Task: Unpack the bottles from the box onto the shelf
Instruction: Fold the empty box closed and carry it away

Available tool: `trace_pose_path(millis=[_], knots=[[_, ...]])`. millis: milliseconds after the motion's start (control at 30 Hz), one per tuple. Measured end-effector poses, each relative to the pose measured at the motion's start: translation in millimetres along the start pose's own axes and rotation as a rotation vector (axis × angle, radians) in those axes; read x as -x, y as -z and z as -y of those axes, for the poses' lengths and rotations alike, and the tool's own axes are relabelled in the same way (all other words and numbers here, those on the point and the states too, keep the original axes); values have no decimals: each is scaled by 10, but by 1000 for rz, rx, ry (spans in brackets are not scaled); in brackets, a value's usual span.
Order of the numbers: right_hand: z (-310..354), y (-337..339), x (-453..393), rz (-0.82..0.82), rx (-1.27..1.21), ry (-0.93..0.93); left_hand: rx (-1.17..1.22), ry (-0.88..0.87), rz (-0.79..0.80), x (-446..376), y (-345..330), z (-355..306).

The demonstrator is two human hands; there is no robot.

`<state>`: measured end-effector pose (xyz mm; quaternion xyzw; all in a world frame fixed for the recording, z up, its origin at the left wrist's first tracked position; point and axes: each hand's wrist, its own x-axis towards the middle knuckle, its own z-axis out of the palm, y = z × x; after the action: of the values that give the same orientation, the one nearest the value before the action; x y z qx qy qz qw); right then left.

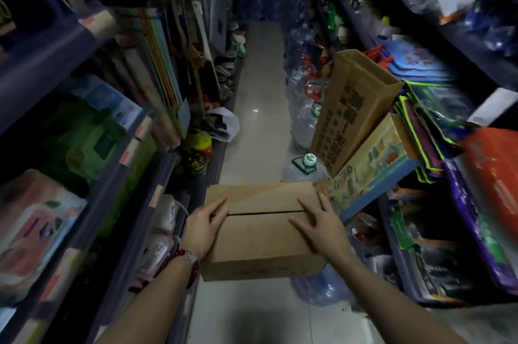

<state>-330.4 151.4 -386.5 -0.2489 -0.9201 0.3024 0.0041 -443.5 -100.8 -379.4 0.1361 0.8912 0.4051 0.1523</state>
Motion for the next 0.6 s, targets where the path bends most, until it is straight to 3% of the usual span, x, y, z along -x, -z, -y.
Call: trace_pose_path(millis=[600], knots=[[253,-392,-3105,21,-44,-87,-100,27,83,-3365,109,-17]])
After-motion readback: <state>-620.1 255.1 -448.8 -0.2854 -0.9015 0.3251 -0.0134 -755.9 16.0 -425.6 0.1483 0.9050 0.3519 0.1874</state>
